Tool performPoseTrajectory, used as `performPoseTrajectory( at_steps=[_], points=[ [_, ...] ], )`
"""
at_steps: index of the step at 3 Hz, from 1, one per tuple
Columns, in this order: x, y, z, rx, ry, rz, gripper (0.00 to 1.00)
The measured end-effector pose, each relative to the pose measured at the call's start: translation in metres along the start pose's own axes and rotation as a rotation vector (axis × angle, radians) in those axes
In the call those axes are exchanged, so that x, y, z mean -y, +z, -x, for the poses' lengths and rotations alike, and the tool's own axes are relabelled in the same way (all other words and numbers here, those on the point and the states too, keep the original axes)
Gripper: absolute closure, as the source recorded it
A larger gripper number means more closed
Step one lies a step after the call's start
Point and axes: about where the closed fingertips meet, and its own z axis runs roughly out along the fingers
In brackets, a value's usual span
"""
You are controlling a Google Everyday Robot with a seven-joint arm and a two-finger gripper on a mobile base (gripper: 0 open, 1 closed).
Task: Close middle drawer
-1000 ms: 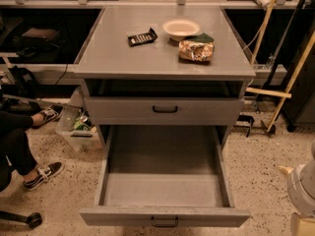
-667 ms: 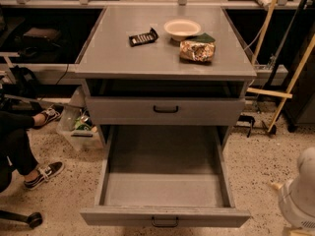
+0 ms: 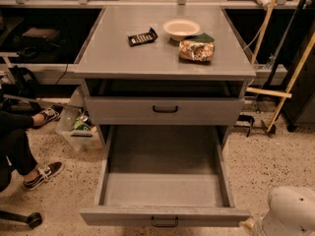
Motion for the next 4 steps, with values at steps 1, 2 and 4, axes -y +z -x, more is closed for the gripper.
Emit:
performPoseTrajectory(
  at_steps=[1, 2, 4],
  points=[
    [0.0, 0.0, 0.0, 0.0, 0.0, 0.0, 0.0],
    [0.012, 0.03, 0.001, 0.02, -0.016, 0.061, 0.0],
    [0.067, 0.096, 0.016, 0.091, -0.077, 0.181, 0.0]
  ],
)
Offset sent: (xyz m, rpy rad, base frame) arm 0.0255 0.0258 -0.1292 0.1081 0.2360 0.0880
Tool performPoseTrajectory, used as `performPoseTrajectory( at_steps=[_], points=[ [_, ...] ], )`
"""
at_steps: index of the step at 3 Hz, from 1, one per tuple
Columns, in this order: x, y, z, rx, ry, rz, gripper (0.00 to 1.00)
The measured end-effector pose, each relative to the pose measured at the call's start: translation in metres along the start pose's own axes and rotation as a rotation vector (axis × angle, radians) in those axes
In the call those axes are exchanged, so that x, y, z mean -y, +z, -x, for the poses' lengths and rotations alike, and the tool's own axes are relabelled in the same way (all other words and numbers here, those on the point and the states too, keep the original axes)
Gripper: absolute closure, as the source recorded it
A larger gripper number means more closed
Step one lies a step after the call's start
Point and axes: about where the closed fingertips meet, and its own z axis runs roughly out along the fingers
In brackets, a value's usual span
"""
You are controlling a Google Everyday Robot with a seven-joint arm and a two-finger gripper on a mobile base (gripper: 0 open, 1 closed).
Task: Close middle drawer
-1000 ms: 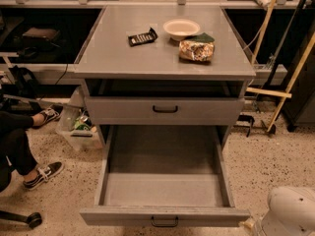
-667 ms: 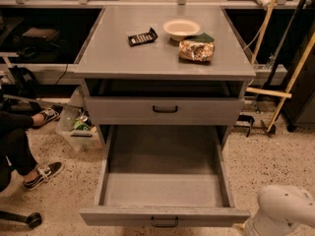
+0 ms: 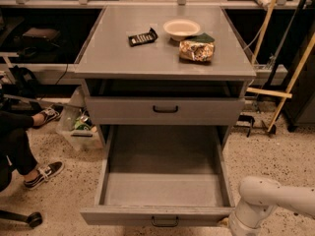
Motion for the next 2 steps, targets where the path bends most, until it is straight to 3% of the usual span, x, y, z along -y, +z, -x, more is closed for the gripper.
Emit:
performPoseTrajectory(
  at_steps=[1, 2],
  points=[
    [0.008, -0.018, 0.024, 0.093, -0.022, -0.116, 0.0],
    [-0.006, -0.089, 0.05, 0.179, -0.033, -0.356, 0.0]
  ],
)
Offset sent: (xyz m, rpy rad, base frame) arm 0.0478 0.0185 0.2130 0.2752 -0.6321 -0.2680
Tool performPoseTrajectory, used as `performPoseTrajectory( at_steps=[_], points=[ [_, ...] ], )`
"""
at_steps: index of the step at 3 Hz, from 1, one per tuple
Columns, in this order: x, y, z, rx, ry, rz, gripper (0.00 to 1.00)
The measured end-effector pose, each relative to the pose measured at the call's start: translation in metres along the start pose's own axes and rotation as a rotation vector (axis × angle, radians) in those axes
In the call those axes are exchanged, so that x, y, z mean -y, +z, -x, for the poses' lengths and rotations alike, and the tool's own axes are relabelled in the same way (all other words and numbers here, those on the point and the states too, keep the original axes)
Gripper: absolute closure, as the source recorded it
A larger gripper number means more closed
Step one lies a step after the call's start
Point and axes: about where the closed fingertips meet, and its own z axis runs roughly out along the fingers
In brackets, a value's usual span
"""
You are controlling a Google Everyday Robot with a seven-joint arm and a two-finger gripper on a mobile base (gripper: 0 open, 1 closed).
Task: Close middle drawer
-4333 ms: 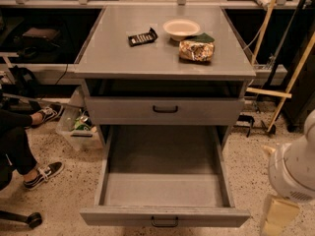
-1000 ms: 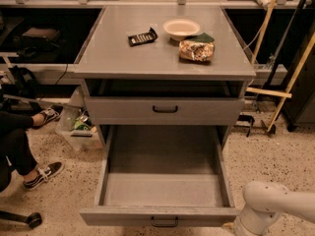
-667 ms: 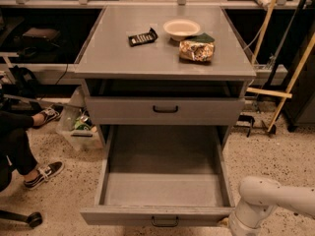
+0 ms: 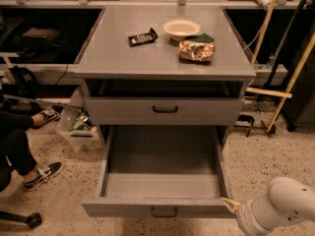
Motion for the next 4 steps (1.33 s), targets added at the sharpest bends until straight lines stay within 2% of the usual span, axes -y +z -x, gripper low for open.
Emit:
performPoseTrajectory(
  at_steps=[1, 2, 3, 4],
  points=[
    [0.017, -0.033, 0.043, 0.04, -0.036, -0.109, 0.0],
    [0.019, -0.034, 0.051, 0.044, -0.05, -0.111, 0.0],
    [0.013, -0.027, 0.043, 0.034, -0.037, -0.097, 0.0],
    [-0.006, 0.003, 0.0, 0.065, 0.044, -0.061, 0.0]
  ],
)
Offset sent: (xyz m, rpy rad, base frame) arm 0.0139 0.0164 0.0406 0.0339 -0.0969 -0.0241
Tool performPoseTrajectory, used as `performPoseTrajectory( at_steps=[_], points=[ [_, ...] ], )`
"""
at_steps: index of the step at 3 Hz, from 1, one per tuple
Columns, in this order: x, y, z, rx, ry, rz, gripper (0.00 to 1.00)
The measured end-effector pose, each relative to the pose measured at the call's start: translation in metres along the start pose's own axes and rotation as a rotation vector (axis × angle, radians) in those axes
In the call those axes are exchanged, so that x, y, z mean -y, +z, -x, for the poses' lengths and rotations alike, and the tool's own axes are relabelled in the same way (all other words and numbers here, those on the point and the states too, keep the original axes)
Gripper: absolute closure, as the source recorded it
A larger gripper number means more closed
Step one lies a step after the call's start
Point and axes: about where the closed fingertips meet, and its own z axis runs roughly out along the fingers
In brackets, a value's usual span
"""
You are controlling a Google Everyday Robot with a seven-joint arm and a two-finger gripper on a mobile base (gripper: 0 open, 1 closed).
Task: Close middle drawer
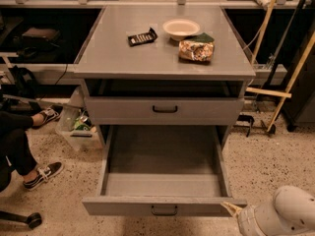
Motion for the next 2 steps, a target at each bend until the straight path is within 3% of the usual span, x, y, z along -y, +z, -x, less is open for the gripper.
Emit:
performPoseTrajectory(
  at_steps=[2],
  points=[
    [0.009, 0.018, -0.007, -0.002, 0.027, 0.024, 0.0]
  ],
)
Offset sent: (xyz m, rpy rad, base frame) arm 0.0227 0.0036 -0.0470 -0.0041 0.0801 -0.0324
